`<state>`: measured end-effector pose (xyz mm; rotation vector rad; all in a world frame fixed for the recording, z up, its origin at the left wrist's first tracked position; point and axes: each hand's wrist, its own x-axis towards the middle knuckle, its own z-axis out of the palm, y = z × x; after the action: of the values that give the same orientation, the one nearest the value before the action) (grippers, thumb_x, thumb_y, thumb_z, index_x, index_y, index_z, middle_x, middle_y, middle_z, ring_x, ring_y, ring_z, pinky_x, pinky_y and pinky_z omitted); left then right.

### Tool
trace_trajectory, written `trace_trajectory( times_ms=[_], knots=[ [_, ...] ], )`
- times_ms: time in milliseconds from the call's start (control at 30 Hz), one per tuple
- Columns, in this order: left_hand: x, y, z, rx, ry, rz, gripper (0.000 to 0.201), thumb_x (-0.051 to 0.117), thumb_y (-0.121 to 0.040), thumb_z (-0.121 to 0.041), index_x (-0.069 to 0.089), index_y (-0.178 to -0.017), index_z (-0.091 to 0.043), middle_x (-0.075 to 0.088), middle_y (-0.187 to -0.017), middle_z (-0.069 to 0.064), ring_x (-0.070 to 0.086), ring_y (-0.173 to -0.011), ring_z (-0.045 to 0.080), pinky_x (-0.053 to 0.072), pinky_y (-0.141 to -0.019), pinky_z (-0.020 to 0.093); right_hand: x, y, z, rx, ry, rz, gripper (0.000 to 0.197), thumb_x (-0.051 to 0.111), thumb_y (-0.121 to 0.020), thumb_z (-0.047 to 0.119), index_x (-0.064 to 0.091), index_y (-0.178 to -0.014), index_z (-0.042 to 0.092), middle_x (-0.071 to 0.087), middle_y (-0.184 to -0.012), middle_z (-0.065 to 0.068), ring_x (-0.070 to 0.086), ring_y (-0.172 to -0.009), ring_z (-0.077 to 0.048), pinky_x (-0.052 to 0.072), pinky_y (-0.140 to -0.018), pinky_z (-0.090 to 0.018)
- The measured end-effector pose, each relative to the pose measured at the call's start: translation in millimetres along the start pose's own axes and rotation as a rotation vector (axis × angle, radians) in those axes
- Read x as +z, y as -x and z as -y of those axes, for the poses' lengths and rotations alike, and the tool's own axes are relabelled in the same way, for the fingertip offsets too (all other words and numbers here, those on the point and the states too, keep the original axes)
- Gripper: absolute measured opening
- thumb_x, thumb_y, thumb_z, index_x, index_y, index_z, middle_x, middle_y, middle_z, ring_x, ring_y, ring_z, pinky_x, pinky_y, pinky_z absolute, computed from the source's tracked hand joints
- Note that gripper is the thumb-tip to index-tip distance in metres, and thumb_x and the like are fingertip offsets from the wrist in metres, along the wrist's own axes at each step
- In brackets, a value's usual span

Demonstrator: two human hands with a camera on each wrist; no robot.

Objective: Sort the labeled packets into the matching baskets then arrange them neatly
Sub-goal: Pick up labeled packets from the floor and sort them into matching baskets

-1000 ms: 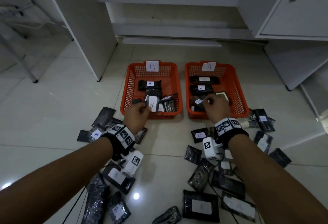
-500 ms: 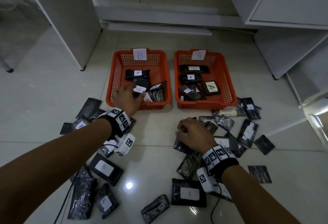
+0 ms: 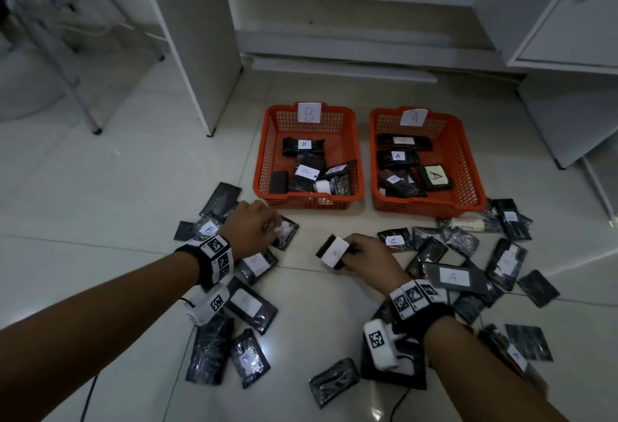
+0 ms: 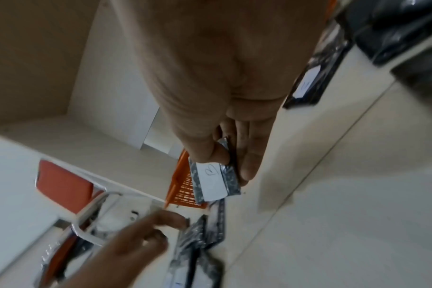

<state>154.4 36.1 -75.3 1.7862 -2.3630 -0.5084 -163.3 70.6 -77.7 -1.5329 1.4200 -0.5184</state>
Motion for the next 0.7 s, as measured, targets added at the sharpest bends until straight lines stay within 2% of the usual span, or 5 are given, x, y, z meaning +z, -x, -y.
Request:
trace_trajectory(
  times_ms=[100,200,267,467,700],
  knots=[
    [5.2,17.4,13.0,-0.186,-0.234,0.186,0.073,0.043,-0.074,-0.068,0.052,-0.136,-0.031,0.05,-0.139,0.005,0.046,-0.129,0.039,0.042,-0.106,0.05,17.2,1.4,24.2,0.048,-0.307,-0.026,0.017,0.066,-0.093,-0.007,0.073,-0.107,0.0,0.079,-0.093,-0.014,0.077,-0.083,-0.028,0.064,-0.077,-0.036],
    [16.4,29.3,15.6,-0.28,-0.303,0.206,0.092,0.058,-0.075,-0.079,0.041,-0.149,-0.027,0.039,-0.153,0.009,0.038,-0.138,0.039,0.044,-0.105,0.049,28.8,1.3,39.1,0.027,-0.404,-0.049,0.017,0.064,-0.094,-0.008,0.072,-0.108,-0.002,0.078,-0.097,-0.018,0.077,-0.084,-0.029,0.063,-0.079,-0.037],
    [19.0,31.4,15.7,-0.222,-0.367,0.249,0.092,0.065,-0.077,-0.075,0.04,-0.15,-0.023,0.034,-0.154,0.009,0.035,-0.139,0.037,0.044,-0.106,0.048,32.2,1.5,45.8,0.017,-0.423,-0.05,0.015,0.065,-0.094,-0.007,0.072,-0.106,-0.001,0.078,-0.097,-0.018,0.078,-0.084,-0.03,0.063,-0.08,-0.039],
    [15.1,34.1,10.8,-0.009,-0.369,0.306,0.063,0.065,-0.091,-0.055,0.044,-0.142,-0.025,0.037,-0.146,0.008,0.039,-0.132,0.031,0.041,-0.105,0.046,31.3,3.4,53.3,-0.007,-0.429,-0.062,0.012,0.068,-0.095,-0.003,0.073,-0.103,0.004,0.078,-0.097,-0.015,0.078,-0.087,-0.031,0.063,-0.082,-0.042],
    [19.3,43.2,18.6,-0.045,-0.425,0.287,0.108,0.062,-0.072,-0.077,0.024,-0.159,-0.026,0.027,-0.155,0.004,0.033,-0.139,0.032,0.031,-0.116,0.047,25.2,9.9,49.4,-0.012,-0.437,-0.104,0.016,0.066,-0.094,-0.005,0.074,-0.103,0.006,0.079,-0.095,-0.012,0.078,-0.086,-0.029,0.063,-0.084,-0.045]
  ],
)
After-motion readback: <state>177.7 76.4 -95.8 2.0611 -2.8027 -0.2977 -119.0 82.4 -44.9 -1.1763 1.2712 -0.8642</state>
